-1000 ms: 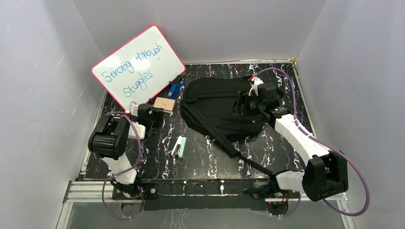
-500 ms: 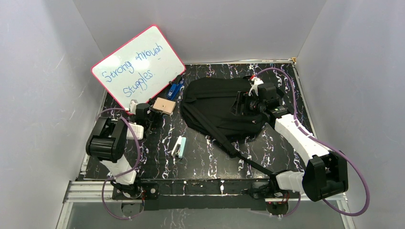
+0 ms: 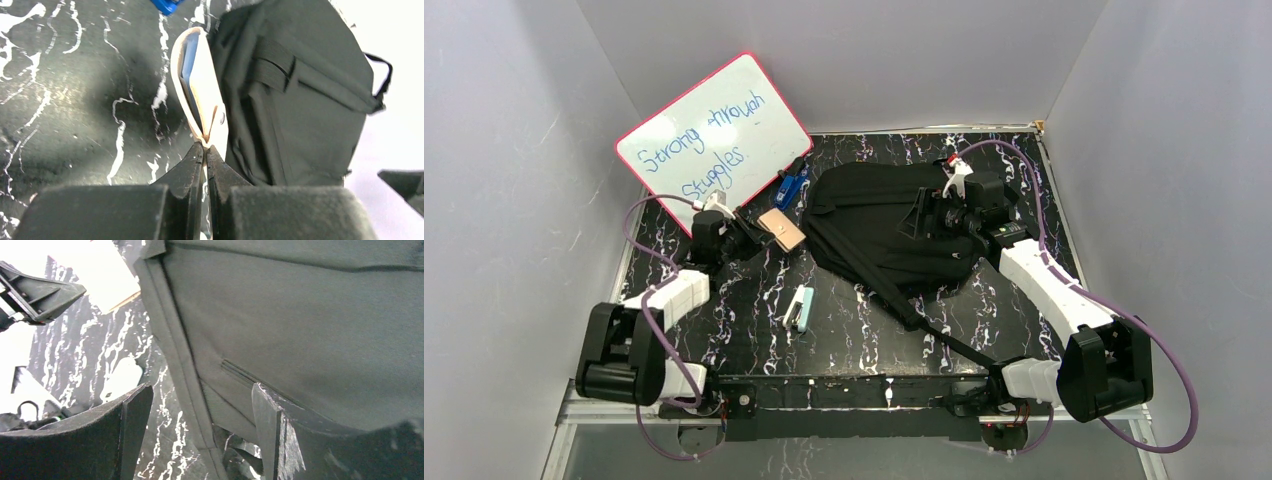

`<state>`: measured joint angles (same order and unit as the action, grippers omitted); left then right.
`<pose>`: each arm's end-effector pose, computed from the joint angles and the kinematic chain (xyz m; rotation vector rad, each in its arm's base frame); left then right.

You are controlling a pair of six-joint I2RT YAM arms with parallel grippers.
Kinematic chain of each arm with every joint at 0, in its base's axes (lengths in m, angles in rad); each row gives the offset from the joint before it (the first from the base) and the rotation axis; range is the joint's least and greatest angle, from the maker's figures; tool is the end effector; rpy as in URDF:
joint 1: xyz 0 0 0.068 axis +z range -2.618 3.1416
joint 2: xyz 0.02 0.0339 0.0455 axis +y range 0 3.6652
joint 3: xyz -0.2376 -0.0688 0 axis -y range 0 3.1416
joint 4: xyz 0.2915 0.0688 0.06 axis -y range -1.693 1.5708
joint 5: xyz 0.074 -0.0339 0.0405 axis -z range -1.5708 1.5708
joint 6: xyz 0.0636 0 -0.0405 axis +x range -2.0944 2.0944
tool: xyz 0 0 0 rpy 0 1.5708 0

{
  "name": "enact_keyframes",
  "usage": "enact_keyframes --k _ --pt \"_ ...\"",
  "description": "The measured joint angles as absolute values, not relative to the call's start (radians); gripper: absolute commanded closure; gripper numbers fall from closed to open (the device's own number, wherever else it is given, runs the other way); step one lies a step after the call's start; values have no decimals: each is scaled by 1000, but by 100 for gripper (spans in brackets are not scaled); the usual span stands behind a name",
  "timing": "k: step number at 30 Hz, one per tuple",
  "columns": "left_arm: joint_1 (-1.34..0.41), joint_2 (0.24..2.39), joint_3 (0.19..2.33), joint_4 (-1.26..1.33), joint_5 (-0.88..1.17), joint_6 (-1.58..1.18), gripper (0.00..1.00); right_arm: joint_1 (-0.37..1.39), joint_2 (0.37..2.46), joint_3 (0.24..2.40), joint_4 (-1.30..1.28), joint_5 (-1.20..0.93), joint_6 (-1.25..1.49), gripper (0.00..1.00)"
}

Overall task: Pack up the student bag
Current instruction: Pick up the personal item from the center of the board.

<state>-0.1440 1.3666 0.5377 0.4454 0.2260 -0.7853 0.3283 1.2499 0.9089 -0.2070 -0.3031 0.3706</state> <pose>0.3336 -0.0628 0.1209 -0.4927 1.9774 -0.8206 0.3297 0.1324 0.2279 -0.1401 2.1747 0.7287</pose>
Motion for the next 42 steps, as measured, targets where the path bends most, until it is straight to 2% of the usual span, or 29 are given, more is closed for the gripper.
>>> enact_keyframes --k 9,15,19,29,36,39,42 --pt "-144 1182 554 286 389 -649 100 328 1259 905 -80 -467 454 16" --pt "-144 1121 575 267 526 -614 100 328 1285 872 56 -605 512 11" --pt "-151 1123 590 327 620 -656 100 328 1292 845 154 -691 551 2" --pt "-308 1252 732 533 751 -722 100 328 1291 807 361 -791 624 1" --pt "-396 1339 757 673 824 -759 100 326 1287 803 460 -857 665 12" --pt "-421 1358 767 715 838 -770 100 323 1280 803 474 -874 674 14" --pt "-441 1362 773 754 850 -779 100 316 1275 802 476 -881 678 22"
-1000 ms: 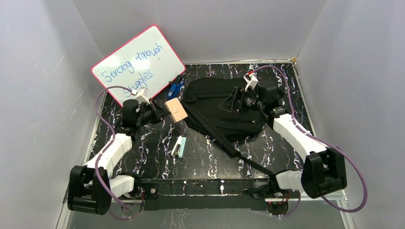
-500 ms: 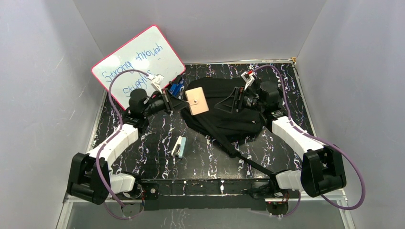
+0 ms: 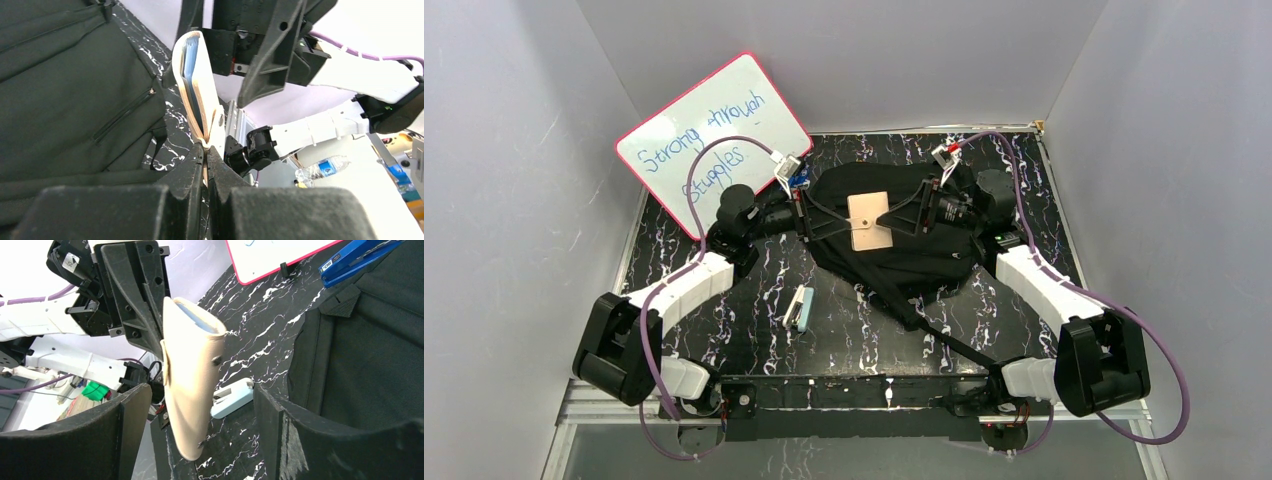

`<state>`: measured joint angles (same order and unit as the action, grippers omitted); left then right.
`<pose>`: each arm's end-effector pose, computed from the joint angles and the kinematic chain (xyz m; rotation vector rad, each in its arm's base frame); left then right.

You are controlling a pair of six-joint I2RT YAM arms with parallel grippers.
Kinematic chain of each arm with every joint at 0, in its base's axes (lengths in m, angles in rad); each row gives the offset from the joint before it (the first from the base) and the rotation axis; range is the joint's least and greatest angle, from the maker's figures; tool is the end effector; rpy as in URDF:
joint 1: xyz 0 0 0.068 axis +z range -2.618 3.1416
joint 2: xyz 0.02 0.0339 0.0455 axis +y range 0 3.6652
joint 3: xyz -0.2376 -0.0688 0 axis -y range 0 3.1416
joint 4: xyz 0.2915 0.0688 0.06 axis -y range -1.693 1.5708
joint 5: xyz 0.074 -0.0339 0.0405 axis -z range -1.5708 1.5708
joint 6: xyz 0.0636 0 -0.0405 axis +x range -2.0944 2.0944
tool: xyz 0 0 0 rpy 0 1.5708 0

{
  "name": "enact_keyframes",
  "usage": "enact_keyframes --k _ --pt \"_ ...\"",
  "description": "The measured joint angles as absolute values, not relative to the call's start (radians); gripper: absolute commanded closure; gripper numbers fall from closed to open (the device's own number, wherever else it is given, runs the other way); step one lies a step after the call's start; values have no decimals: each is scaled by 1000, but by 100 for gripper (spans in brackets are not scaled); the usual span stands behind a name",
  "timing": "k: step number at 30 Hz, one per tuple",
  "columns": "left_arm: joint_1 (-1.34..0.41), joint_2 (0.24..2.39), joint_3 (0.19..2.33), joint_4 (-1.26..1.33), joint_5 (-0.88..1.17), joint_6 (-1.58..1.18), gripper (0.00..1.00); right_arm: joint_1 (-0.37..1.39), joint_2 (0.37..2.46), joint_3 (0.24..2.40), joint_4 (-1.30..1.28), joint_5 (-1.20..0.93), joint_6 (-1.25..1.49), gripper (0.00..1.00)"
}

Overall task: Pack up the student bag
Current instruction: Pick up the personal item from the center of the board.

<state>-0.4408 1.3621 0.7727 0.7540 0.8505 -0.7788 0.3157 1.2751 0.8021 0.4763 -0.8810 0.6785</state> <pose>0.3059 -0.1972 0.2528 0.5300 1.5902 -1.5478 0.3194 0.1559 0.2618 -0.4559 1.7112 1.4292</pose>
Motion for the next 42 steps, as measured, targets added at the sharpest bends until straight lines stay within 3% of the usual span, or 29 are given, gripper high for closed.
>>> enact_keyframes --k 6,17,18,21,25,29,34,38,42 --pt "-457 1362 779 799 855 -789 100 310 1274 791 506 -902 711 38" --pt "-457 1384 779 838 846 -790 100 308 1271 789 566 -927 768 83" --pt "-457 1386 779 838 842 -789 98 308 1271 789 569 -928 773 87" --pt "-456 1392 779 839 829 -788 67 308 1268 789 579 -929 784 97" --pt "-457 1399 779 835 807 -778 53 302 1244 791 506 -898 750 100" --pt "-457 1399 818 699 760 -682 51 294 1170 842 221 -680 619 100" --pt "-471 1422 968 411 657 -472 50 290 1044 926 -90 -220 507 100" --pt "-531 1493 1066 258 573 -324 49 288 968 950 -265 159 474 92" --pt "-639 1610 1155 141 495 -185 43 284 955 957 -412 445 459 100"
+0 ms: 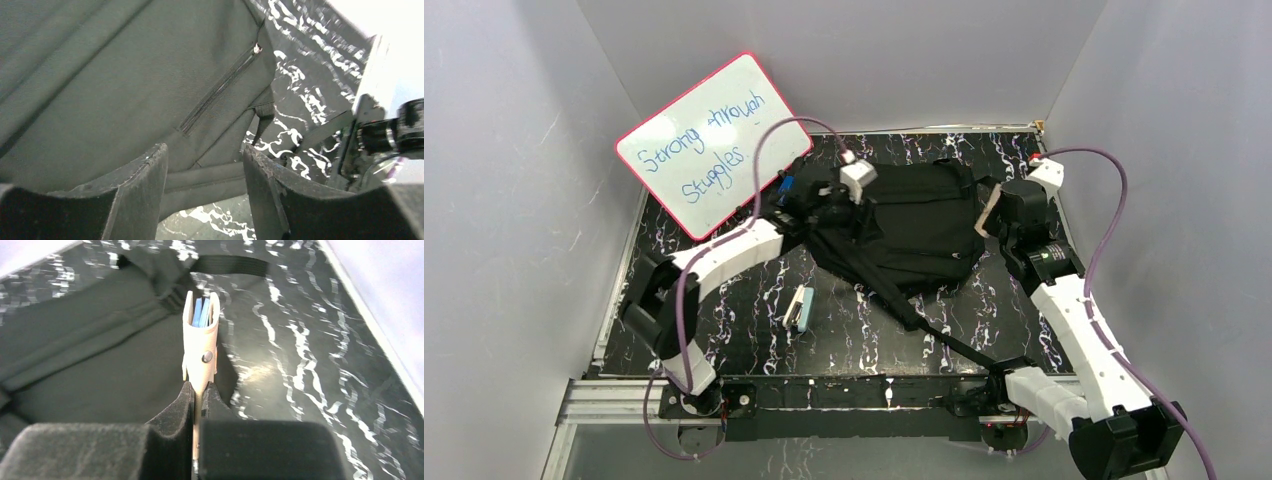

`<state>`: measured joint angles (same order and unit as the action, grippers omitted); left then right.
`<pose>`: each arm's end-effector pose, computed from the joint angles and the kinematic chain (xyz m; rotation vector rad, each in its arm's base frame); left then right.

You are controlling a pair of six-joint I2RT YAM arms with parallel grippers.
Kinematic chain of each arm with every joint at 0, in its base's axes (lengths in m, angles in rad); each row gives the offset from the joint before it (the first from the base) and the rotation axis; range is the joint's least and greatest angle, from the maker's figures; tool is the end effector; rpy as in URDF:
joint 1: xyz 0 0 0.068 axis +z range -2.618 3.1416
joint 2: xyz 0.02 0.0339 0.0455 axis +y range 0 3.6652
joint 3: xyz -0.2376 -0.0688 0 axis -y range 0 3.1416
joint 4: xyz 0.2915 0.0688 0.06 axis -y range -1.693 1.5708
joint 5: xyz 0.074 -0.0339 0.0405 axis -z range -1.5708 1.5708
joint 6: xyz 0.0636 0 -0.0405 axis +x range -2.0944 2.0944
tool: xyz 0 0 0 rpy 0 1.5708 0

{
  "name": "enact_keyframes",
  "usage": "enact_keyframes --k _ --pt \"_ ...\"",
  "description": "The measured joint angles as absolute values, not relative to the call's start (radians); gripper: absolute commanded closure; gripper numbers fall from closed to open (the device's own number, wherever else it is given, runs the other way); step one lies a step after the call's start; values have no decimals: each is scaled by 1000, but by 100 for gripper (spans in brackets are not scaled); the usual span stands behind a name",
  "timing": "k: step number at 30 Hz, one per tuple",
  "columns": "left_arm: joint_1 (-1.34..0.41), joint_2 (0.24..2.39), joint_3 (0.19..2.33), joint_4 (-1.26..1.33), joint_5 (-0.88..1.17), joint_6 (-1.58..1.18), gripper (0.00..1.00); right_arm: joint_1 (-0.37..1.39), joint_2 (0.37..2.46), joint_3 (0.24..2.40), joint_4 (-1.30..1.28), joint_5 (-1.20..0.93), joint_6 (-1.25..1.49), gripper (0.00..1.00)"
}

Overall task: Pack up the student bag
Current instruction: Pick up the personal item from the center of the board, then place the personal item in the student bag.

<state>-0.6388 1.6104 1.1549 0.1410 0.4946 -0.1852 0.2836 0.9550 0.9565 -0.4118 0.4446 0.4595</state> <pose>0.3362 -0.2873 0.2364 0.7853 1.8160 -1.0162 0.2906 0.0562 0.3155 0.4517 1.8862 0.0525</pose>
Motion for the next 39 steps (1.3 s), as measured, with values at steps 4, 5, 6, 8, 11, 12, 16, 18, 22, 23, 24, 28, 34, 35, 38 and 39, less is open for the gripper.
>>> enact_keyframes --k 4,5,6,8,11,12,16,18,22,23,24,28,34,35,38,39 --pt "-734 1734 1268 17 420 -46 9 282 952 959 -509 564 452 100" --pt "-752 1760 1297 -4 403 -16 9 282 947 959 -523 575 452 100" --pt "-765 1780 1320 -19 388 11 9 282 941 959 -532 579 452 100" --pt "-781 1807 1356 -36 360 59 9 282 922 959 -543 580 453 100" --pt "-798 1823 1375 -28 326 136 9 282 891 959 -553 579 453 100" --pt "-804 1823 1374 -18 313 167 9 282 882 959 -553 577 453 100" --pt "-836 1816 1297 133 287 322 9 282 865 958 -553 572 452 100" --pt "-861 1812 1191 253 270 411 10 282 865 957 -553 565 452 100" --pt "-888 1834 1143 330 262 474 13 282 863 951 -555 543 452 100" --pt "-889 1845 1146 355 259 487 13 282 863 950 -556 537 452 100" --pt "-889 1856 1151 374 255 496 13 282 863 949 -555 531 452 100" --pt "-886 1903 1174 451 234 525 13 282 857 934 -553 502 453 100" --pt "-884 1956 1198 522 216 585 11 282 857 913 -551 465 454 100" --pt "-884 1963 1199 528 215 596 11 282 857 911 -551 461 454 100" --pt "-884 1980 1202 530 216 623 11 282 857 904 -551 448 452 100" --pt "-884 1984 1203 530 216 631 12 282 857 902 -550 445 452 100"
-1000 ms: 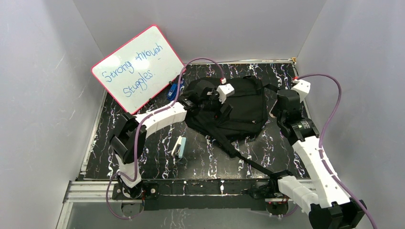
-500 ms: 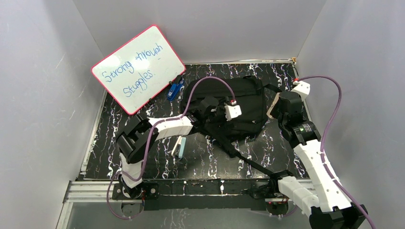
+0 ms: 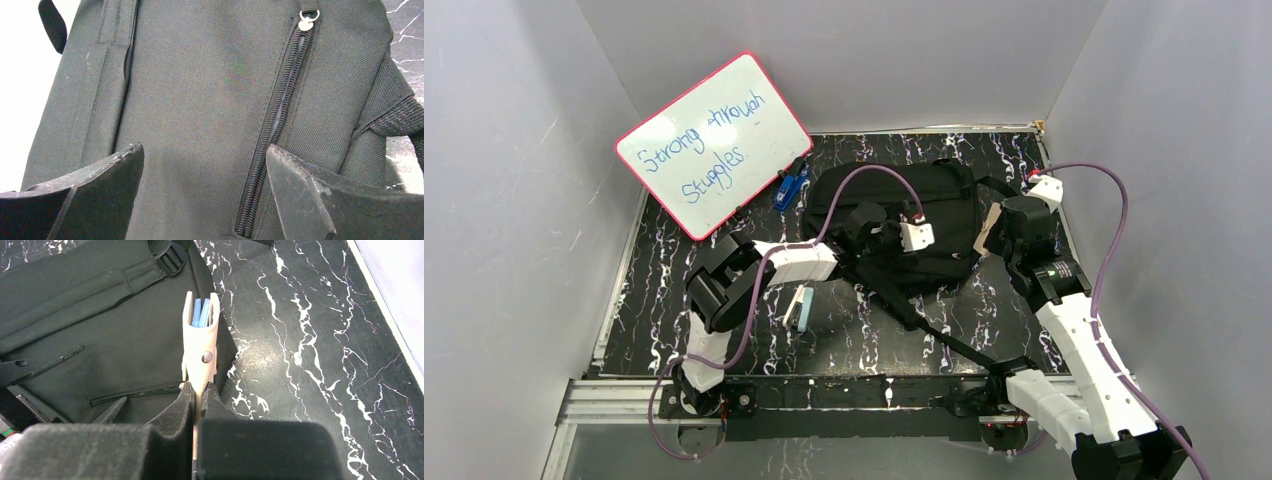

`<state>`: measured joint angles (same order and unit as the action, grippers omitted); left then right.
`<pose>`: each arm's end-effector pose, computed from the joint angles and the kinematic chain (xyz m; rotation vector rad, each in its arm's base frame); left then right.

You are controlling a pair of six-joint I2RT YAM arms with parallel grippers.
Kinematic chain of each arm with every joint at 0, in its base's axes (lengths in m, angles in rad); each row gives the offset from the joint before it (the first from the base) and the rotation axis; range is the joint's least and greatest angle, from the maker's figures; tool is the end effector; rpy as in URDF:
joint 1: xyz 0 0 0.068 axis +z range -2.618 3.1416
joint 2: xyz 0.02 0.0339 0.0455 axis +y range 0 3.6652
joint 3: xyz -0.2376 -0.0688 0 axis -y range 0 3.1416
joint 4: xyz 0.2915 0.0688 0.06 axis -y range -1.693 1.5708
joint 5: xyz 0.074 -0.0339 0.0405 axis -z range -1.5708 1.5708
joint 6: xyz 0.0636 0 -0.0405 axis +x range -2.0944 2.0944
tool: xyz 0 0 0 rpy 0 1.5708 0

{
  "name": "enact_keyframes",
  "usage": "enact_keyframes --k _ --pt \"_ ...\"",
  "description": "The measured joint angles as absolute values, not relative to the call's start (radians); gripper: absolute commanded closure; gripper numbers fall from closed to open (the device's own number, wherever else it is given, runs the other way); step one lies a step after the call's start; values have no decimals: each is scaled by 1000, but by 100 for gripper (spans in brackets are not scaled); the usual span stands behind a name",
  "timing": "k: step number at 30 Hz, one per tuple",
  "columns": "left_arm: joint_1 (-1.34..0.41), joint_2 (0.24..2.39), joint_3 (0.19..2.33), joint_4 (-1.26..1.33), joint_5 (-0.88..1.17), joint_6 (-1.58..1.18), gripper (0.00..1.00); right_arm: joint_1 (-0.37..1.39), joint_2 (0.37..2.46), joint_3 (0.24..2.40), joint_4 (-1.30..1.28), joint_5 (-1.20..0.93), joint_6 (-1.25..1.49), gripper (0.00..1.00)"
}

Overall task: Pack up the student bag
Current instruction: Place the personal item in the student bag.

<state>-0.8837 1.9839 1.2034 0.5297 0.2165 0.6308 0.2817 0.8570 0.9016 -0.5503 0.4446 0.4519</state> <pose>0.3044 -0.3926 0.1349 1.3657 1.2207 -0.3754 0.2650 0.0482 0.3024 0.4367 1.9757 0.0007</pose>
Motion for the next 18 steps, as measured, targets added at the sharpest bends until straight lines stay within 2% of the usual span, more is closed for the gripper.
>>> enact_keyframes --k 6,11,18 --pt "-884 1998 1217 523 216 666 18 282 857 901 -550 441 443 100" --pt "-884 2037 1245 527 186 679 40 282 857 900 -550 438 441 100" --pt "-892 2044 1251 539 154 686 61 282 857 885 -546 416 441 100"
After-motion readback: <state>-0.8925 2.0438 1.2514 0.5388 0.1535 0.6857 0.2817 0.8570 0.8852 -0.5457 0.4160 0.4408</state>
